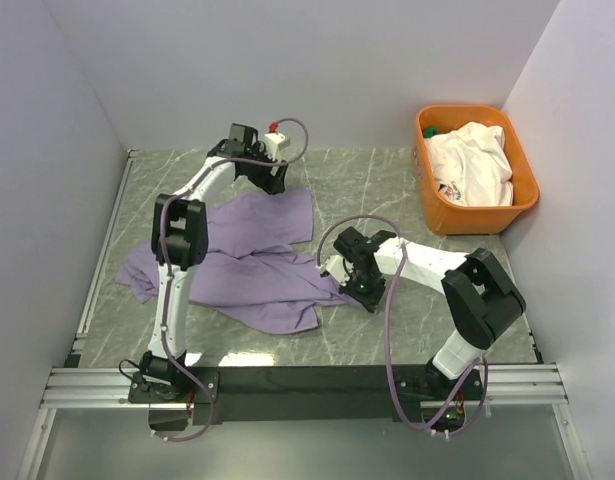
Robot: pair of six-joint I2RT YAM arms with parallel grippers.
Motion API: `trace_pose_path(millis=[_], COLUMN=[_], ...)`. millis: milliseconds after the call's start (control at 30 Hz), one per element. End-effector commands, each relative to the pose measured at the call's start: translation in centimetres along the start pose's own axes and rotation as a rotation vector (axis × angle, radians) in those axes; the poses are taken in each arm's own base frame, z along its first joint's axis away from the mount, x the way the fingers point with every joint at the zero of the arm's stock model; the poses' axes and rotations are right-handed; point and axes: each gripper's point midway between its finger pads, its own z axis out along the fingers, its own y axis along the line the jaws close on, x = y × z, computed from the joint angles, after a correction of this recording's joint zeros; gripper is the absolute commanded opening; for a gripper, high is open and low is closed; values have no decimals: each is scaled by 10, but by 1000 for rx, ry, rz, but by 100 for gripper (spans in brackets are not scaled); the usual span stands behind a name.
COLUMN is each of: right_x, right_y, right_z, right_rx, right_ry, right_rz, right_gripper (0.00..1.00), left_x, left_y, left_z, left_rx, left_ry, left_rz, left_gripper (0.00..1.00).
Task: Fold and stack the t-shirts
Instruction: Flatten the tshirt out
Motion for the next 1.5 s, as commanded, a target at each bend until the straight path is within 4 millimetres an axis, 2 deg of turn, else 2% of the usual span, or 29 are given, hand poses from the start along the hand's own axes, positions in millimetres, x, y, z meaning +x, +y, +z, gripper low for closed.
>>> trace_pose_path(millis=[0,267,400,500,733,800,867,967,1067,1100,1133,1167,1200,1267,1300,1333,1367,1433,1467], right_x=[-5,3,5,6,8,9,10,10,13,15,15,17,17,17,16,15,14,6,3], right_y=[8,9,8,6,1,0,-2,-5,-8,-9,-11,-16,-22,-34,-50,-59,-69,-99,-110], right_z=[-19,-20,-20,-21,-29,-31,-31,-32,-35,-36,-38,-39,-43,-51,-60,-67,-74,-97,-106], right_rx=[-24,-41,-42,-43,-38,-38,-38,-30,-26,-25,-16,-4,16,49,88,112,138,223,251], right_ry=[-31,-18,-15,-13,-23,-29,-32,-41,-44,-43,-47,-48,-53,-68,-87,-101,-111,-144,-156], right_rz=[12,33,41,47,69,76,90,98,104,104,106,107,110,108,130,137,127,149,151], right_gripper=[0,0,0,0,0,0,0,0,0,0,0,0,0,0,0,0,0,0,0], left_x=[-35,-33,-32,-26,-5,6,13,20,21,21,17,9,-8,-38,-64,-81,-110,-134,-158], left_y=[-10,-29,-46,-54,-45,-40,-38,-43,-46,-42,-40,-34,-23,-4,16,26,46,63,65], left_z=[11,36,46,57,72,73,73,70,66,62,58,54,38,18,-13,-30,-68,-108,-143], left_rx=[1,35,83,85,40,32,25,67,94,96,95,77,53,-18,-73,-106,-171,-227,-261], left_ry=[-87,-89,-93,-74,11,59,83,102,116,116,106,81,37,-54,-123,-173,-260,-333,-395], left_rz=[141,203,236,271,311,344,358,380,396,383,365,326,304,236,213,194,152,121,111], left_gripper=[83,86,87,86,83,73,69,58,30,12,3,0,0,0,0,0,0,0,0])
